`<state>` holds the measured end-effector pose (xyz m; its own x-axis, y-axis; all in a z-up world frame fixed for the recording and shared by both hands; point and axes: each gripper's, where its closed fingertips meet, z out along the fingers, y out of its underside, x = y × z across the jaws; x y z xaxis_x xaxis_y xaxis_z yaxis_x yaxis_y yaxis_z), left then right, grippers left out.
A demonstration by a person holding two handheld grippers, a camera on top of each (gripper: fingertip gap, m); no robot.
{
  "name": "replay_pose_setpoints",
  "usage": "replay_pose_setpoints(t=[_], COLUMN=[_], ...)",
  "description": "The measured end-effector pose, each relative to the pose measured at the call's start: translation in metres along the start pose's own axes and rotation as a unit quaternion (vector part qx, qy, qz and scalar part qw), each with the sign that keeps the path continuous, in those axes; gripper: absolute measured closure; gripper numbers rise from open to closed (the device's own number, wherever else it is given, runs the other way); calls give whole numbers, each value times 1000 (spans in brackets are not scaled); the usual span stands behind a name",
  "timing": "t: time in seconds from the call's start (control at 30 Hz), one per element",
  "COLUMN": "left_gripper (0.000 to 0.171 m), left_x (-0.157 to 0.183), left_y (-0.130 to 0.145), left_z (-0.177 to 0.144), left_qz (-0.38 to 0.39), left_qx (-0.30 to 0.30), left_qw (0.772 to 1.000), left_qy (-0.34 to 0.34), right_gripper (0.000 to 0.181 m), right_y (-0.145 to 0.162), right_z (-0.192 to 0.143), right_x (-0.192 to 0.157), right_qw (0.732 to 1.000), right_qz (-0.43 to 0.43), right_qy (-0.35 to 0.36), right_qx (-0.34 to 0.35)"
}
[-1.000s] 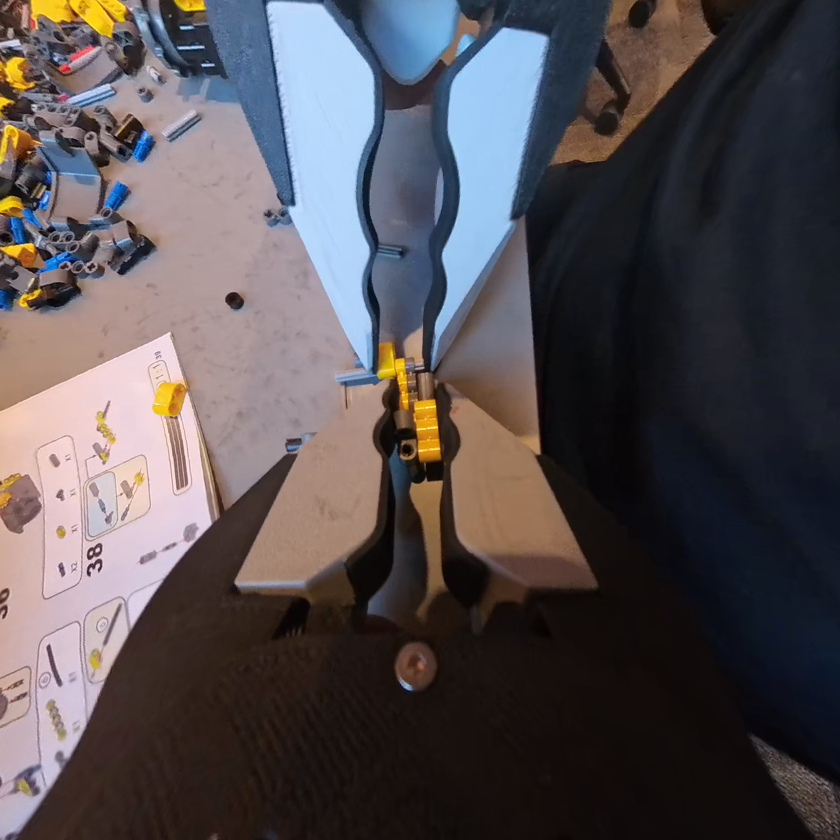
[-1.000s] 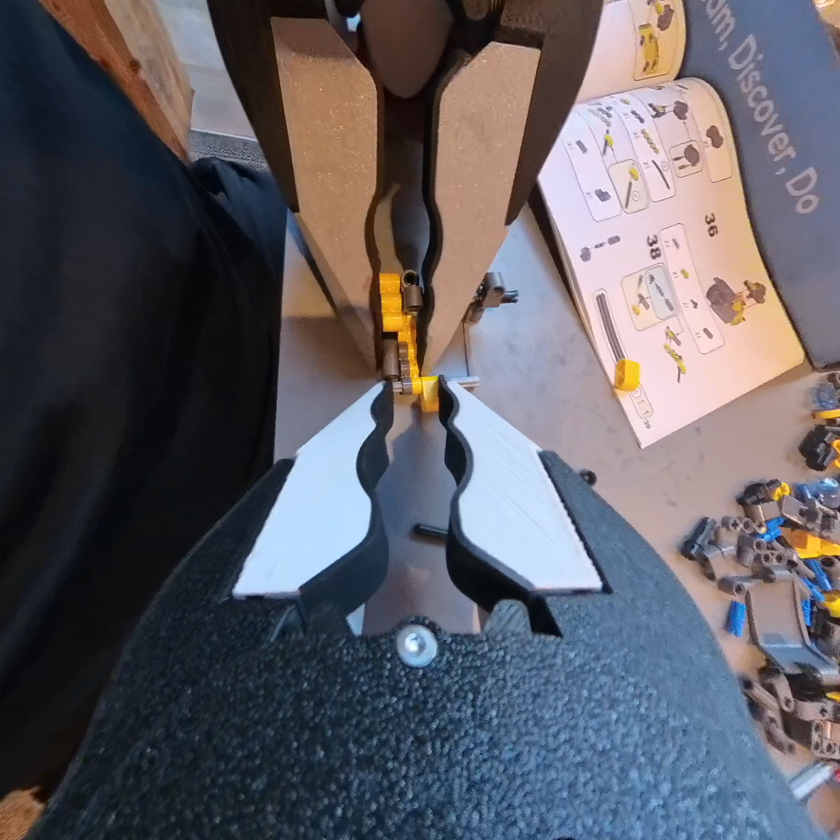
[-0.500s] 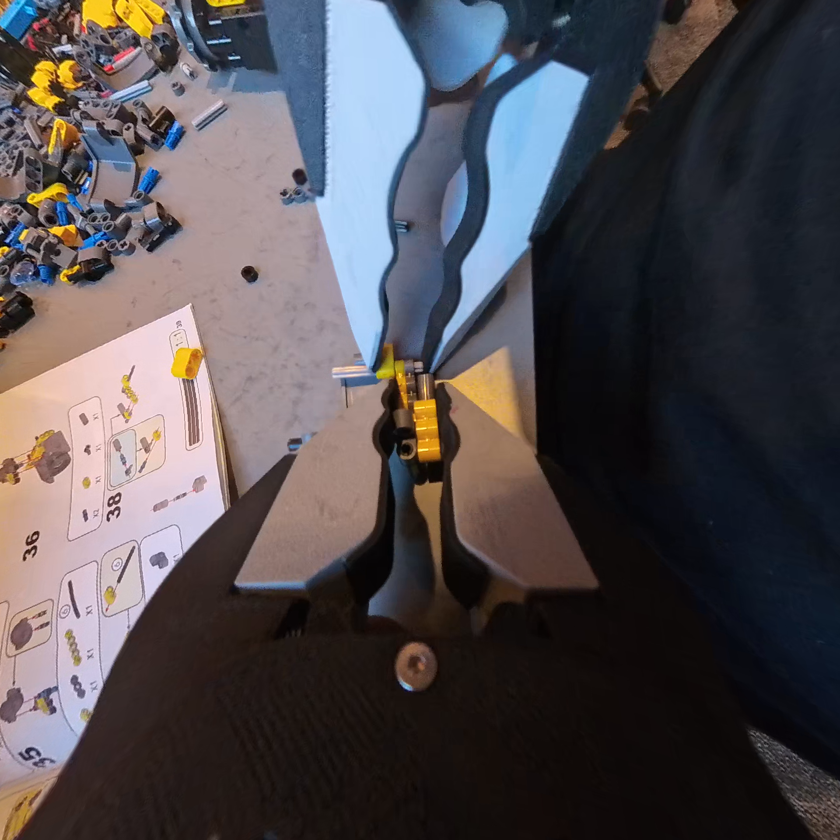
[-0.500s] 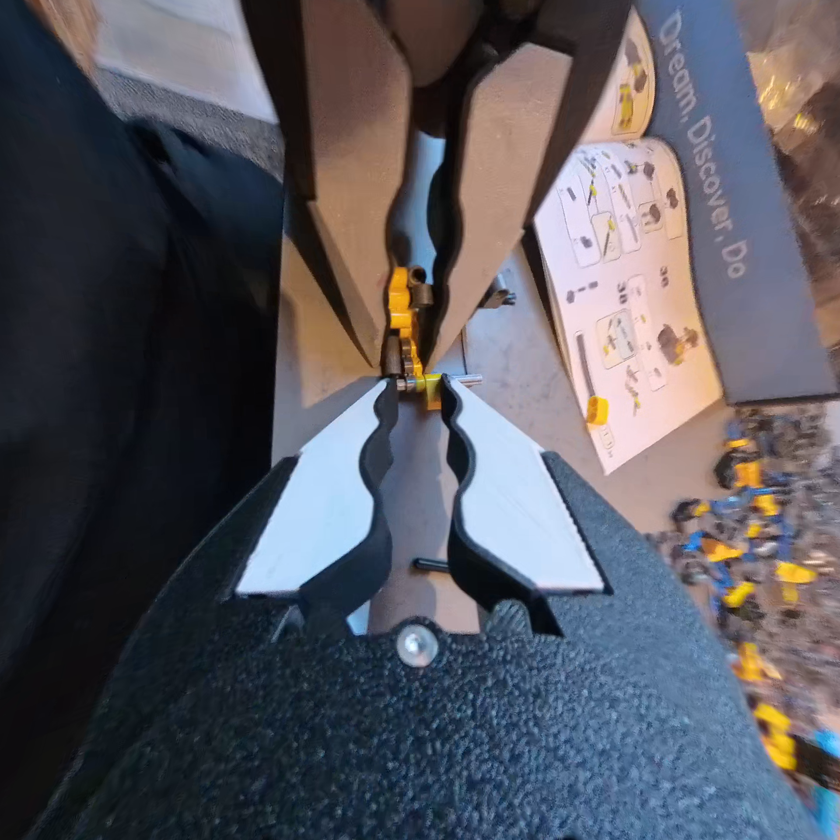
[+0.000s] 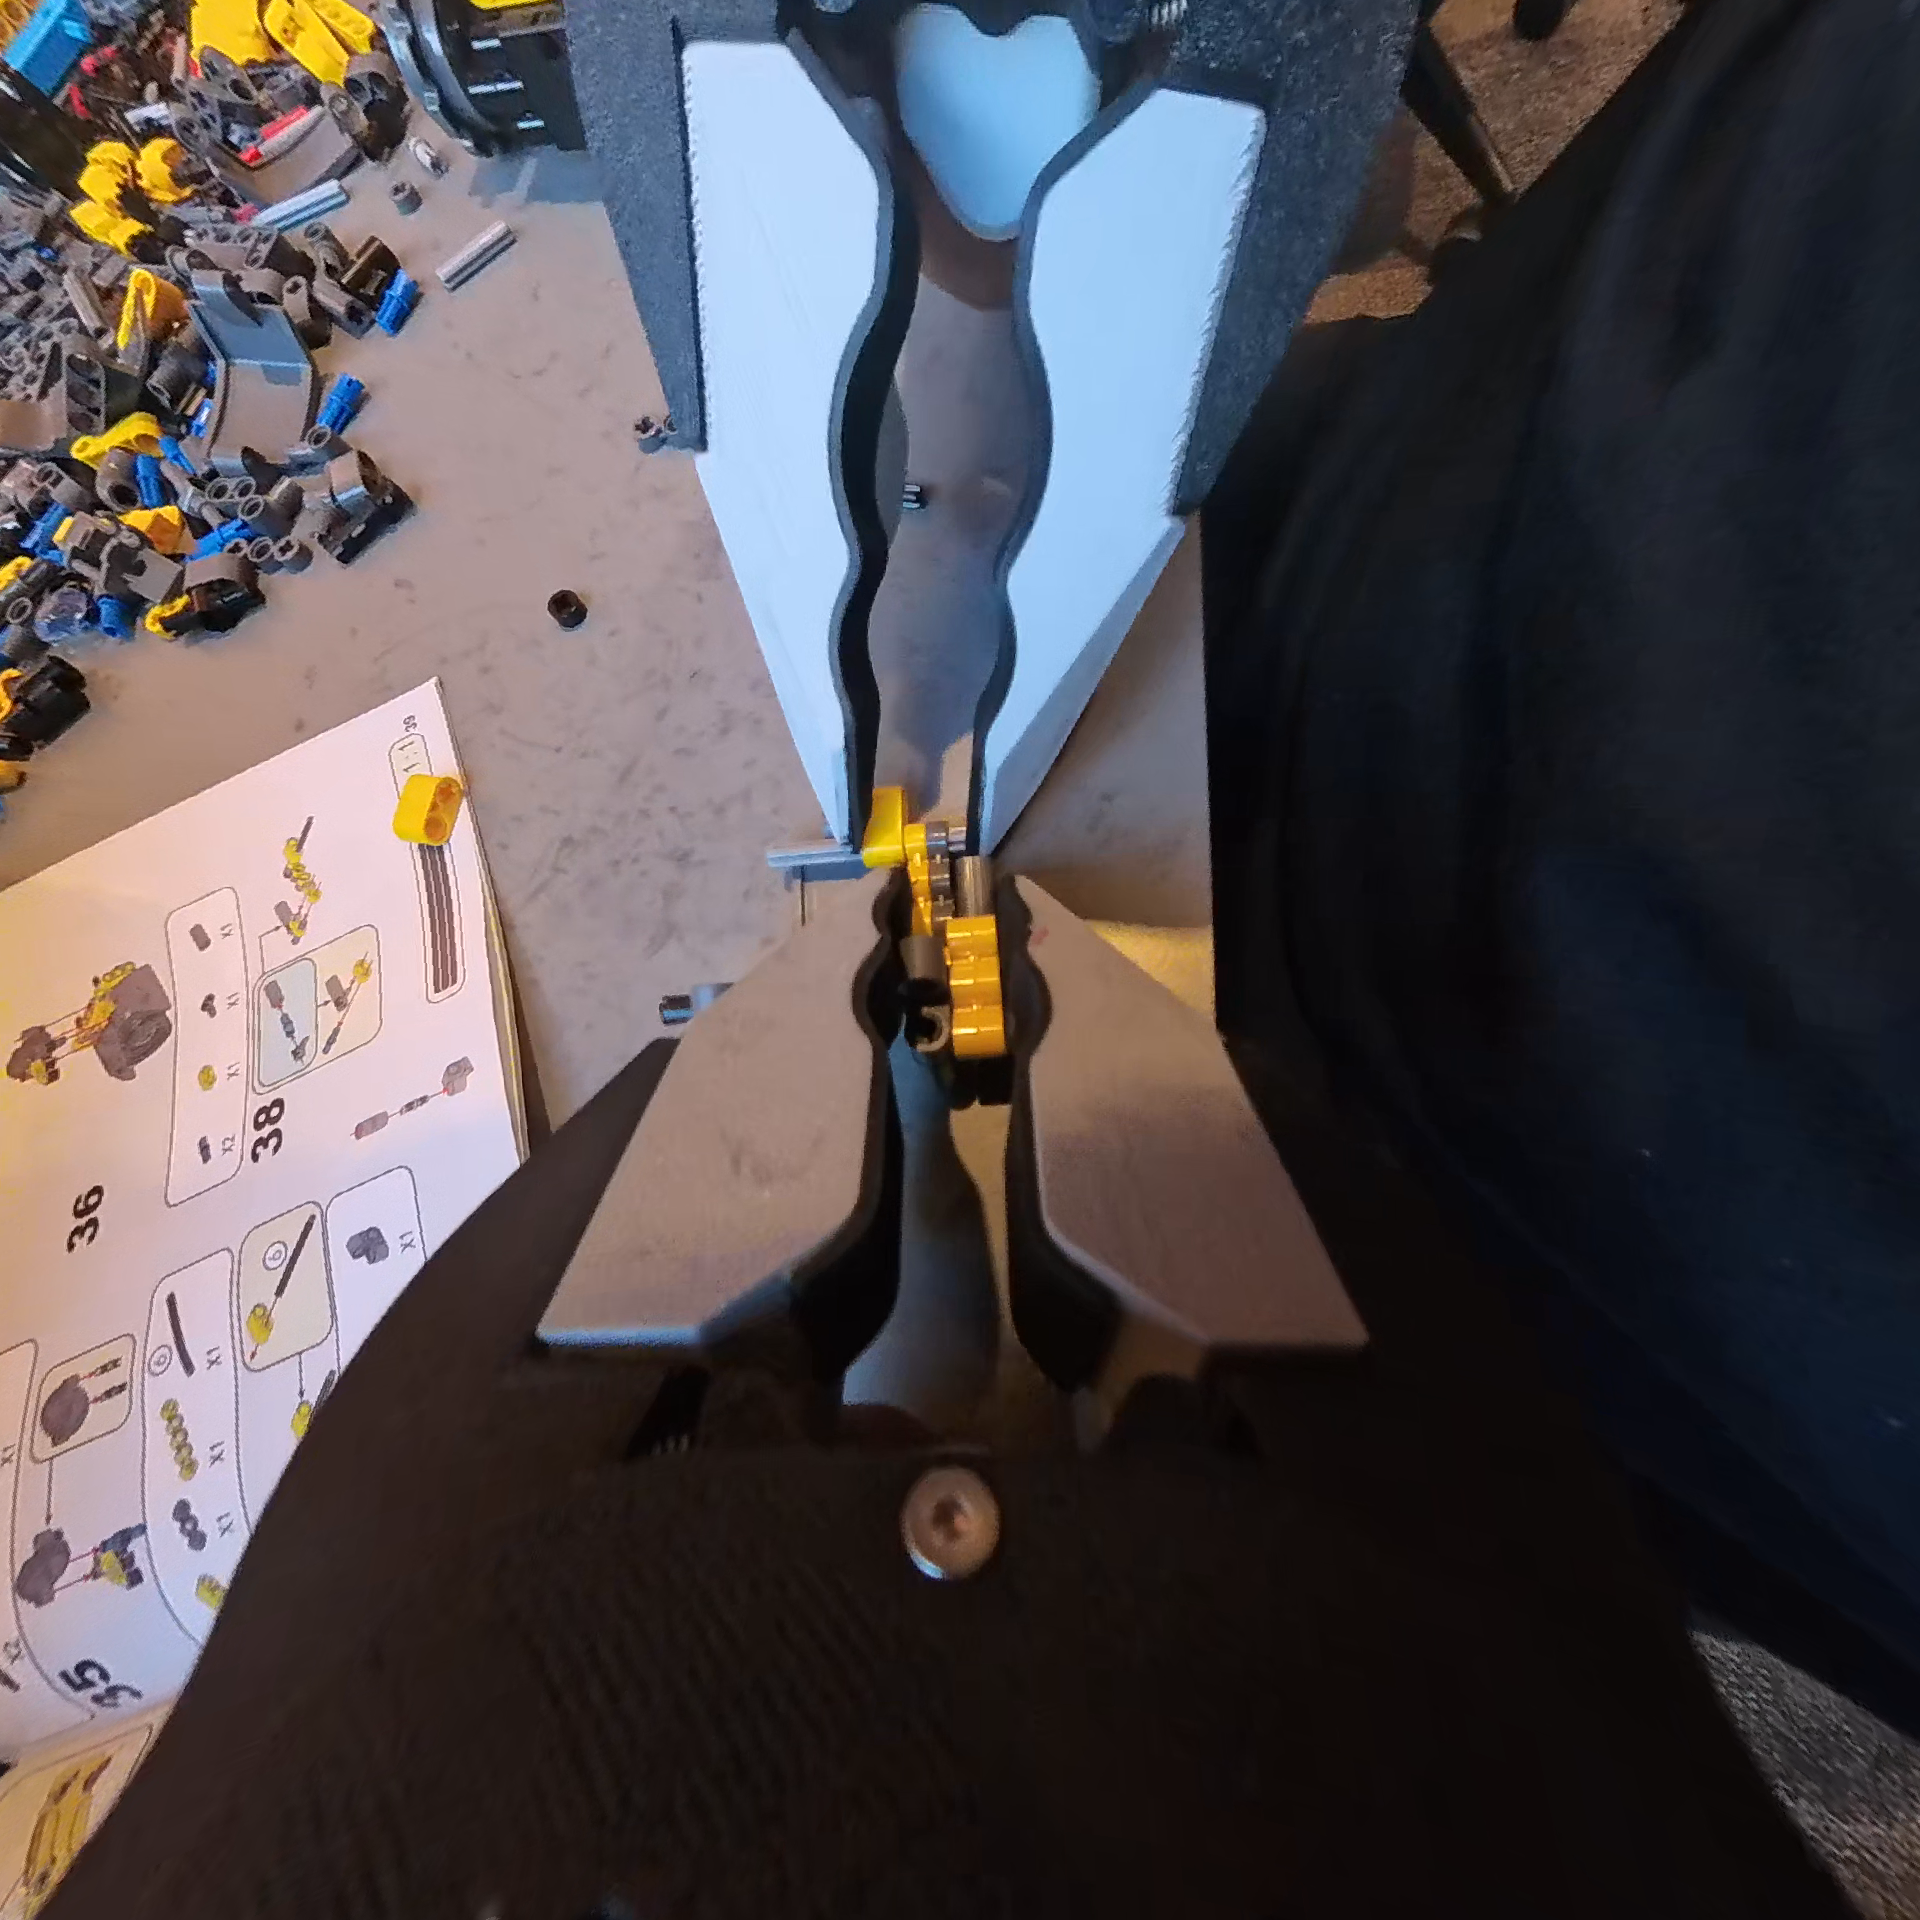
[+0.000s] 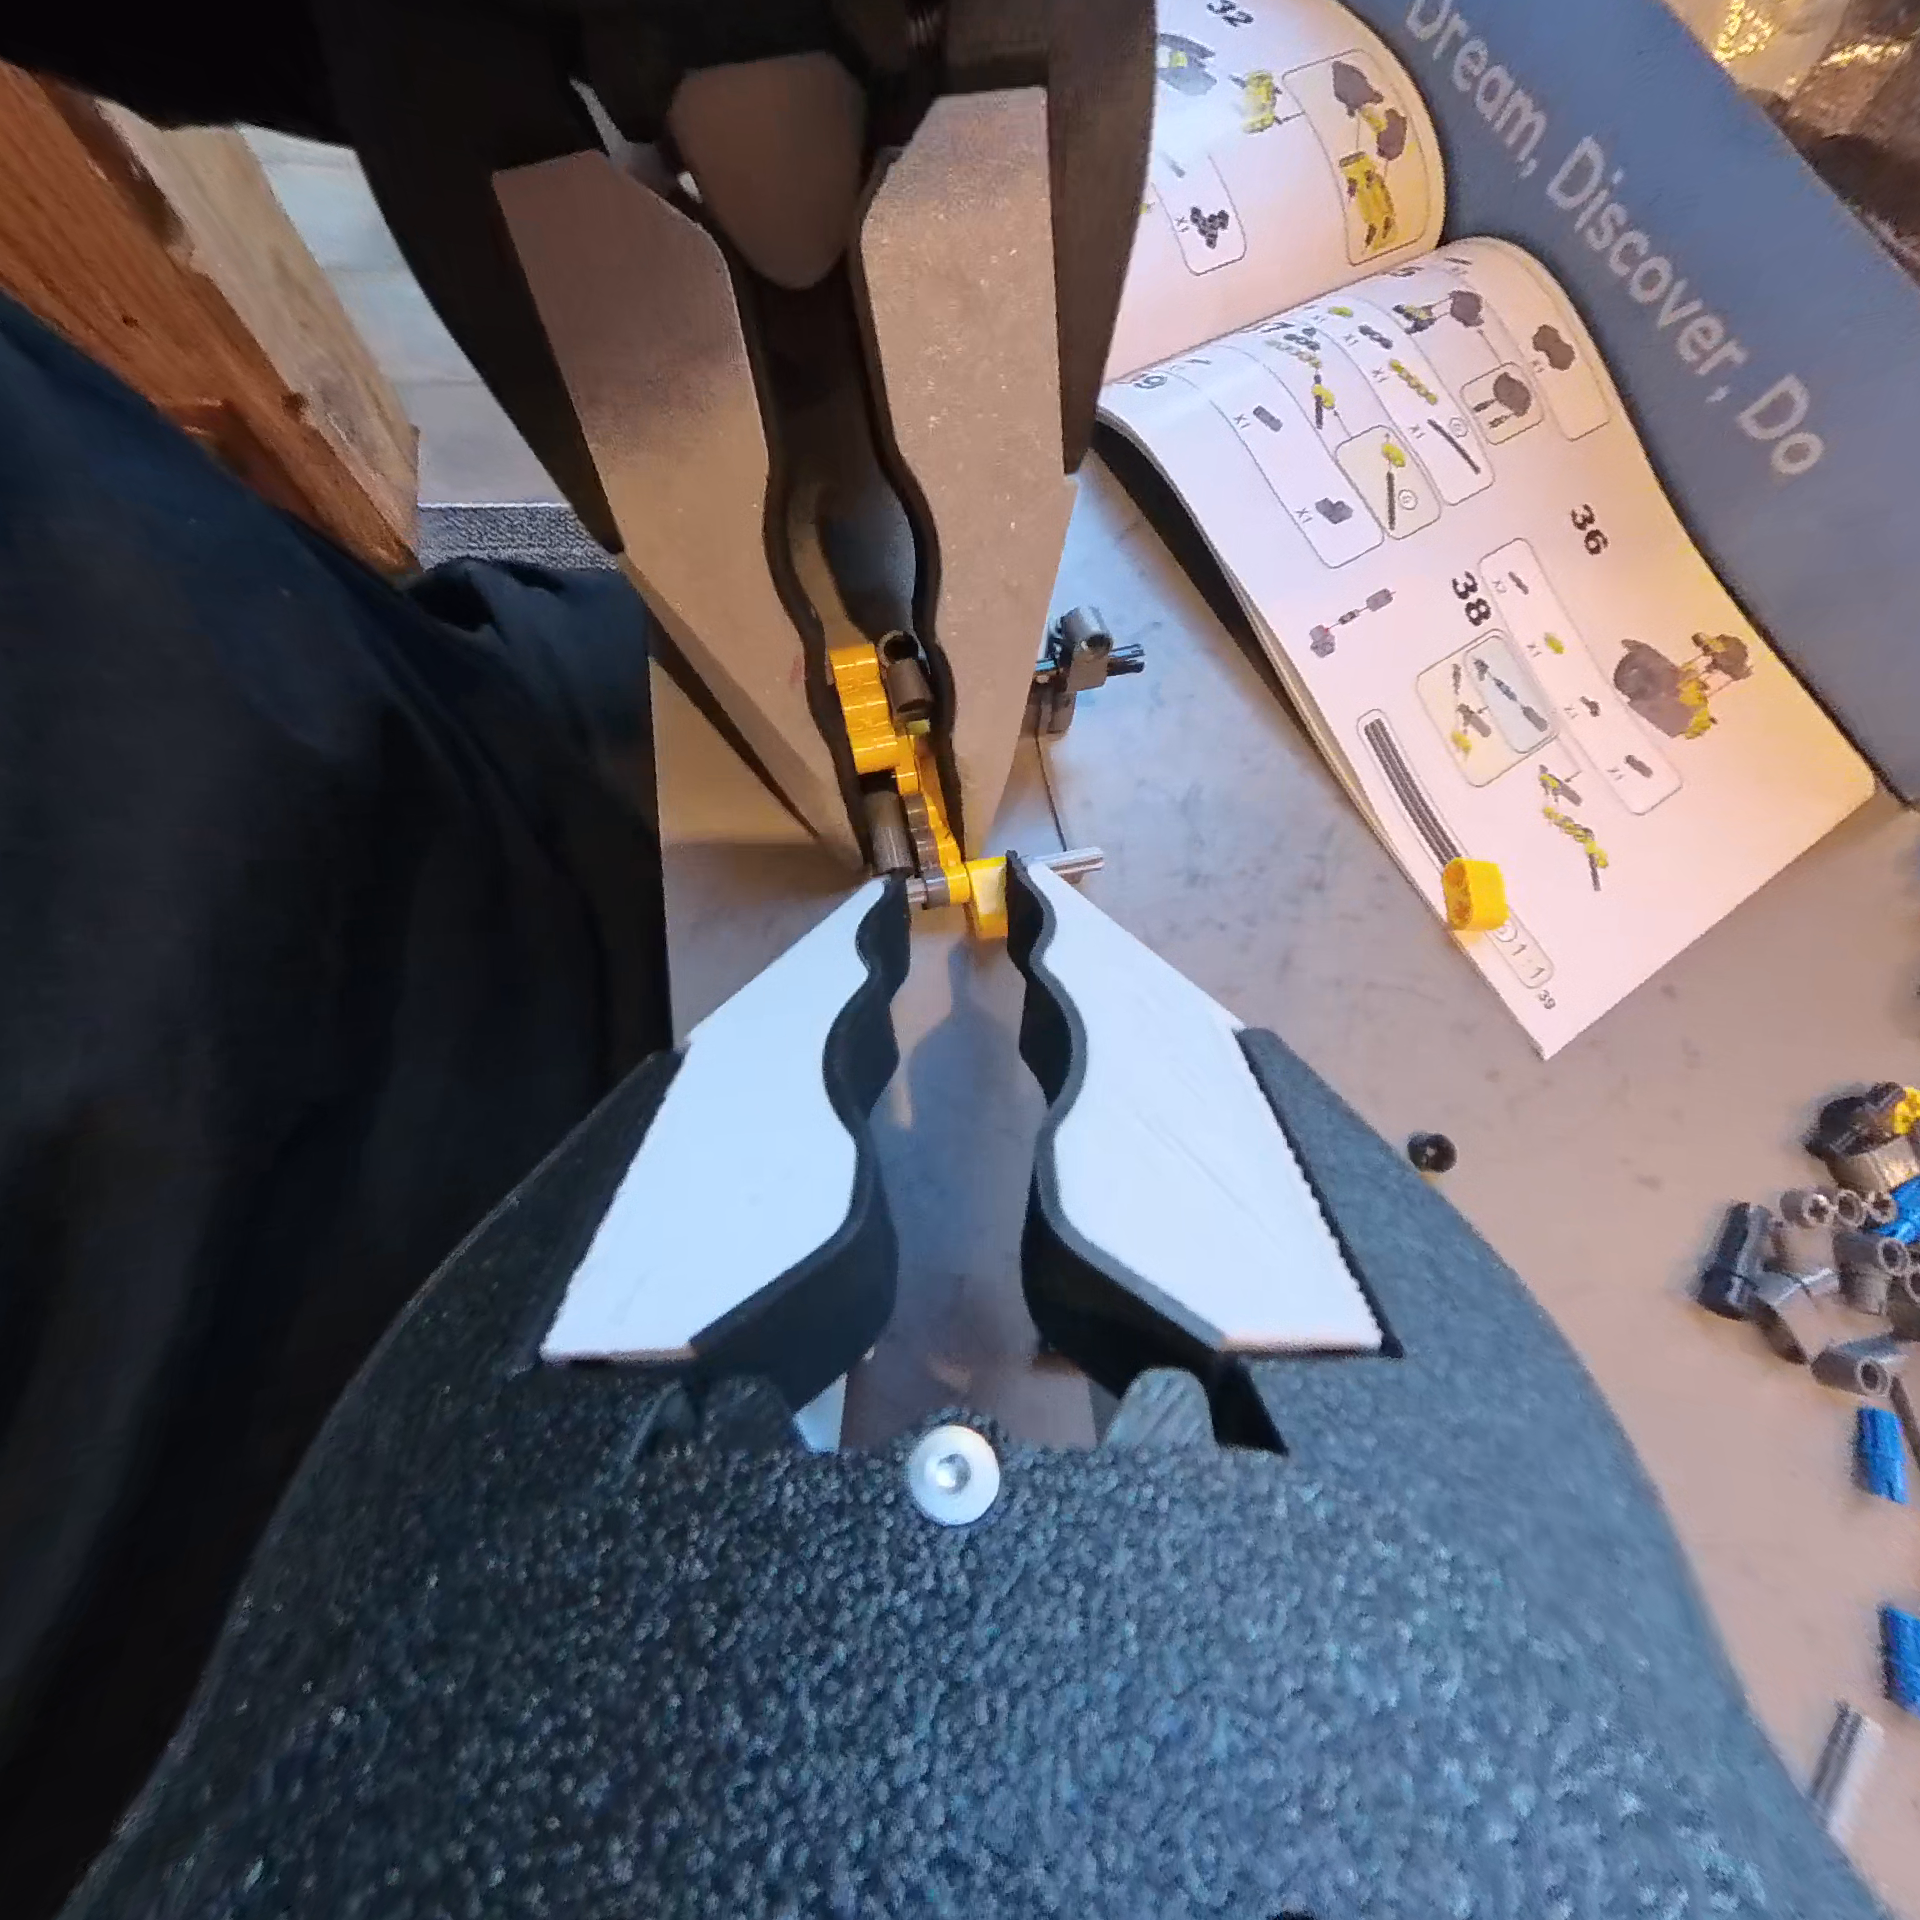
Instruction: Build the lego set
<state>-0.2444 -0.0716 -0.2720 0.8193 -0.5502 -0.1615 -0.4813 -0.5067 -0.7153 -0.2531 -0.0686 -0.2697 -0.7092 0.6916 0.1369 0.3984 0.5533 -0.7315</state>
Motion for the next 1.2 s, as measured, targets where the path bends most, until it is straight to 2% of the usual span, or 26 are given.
replay_pose_setpoints(t=[0.13,0.2,0.4,0.47,0.53,0.6,0.7,0.77,0.87,0.93,0.97,1.03,1.2], left_gripper=[157,157,157,156,157,157,157,157,158,157,158,157,158], left_x=[1,6,-1,-1,0,3,4,4,3,1,1,3,1], left_y=[1,1,2,2,3,4,5,5,5,4,3,5,4], left_z=[-2,-4,-4,-4,-5,-6,-7,-7,-7,-9,-10,-9,-9], left_qz=[3,11,20,27,17,2,-3,-5,-20,-31,-32,-28,-17], left_qx=[1,6,5,3,1,1,4,6,6,11,18,11,11], left_qw=[1000,1000,1000,999,1000,1000,1000,1000,1000,999,999,999,1000], left_qy=[2,11,-23,-30,-23,-6,2,4,11,13,12,17,-6], right_gripper=[164,164,165,164,164,163,163,164,164,164,164,164,164], right_y=[-1,-3,-6,-6,-5,-5,-6,-6,-6,-8,-10,-9,-11], right_z=[1,0,1,1,3,5,4,3,4,3,2,3,2], right_x=[-1,-6,-2,-2,-3,-4,-5,-5,-4,-3,-3,-5,-3], right_qw=[1000,999,995,995,999,994,988,975,976,989,990,991,998], right_qz=[-2,25,90,85,39,-87,-132,-190,-181,-109,-99,-99,-39], right_qy=[-1,-24,-47,-42,-15,63,77,111,120,99,97,92,49], right_qx=[0,5,16,13,4,-23,-31,-39,-25,7,15,14,23])
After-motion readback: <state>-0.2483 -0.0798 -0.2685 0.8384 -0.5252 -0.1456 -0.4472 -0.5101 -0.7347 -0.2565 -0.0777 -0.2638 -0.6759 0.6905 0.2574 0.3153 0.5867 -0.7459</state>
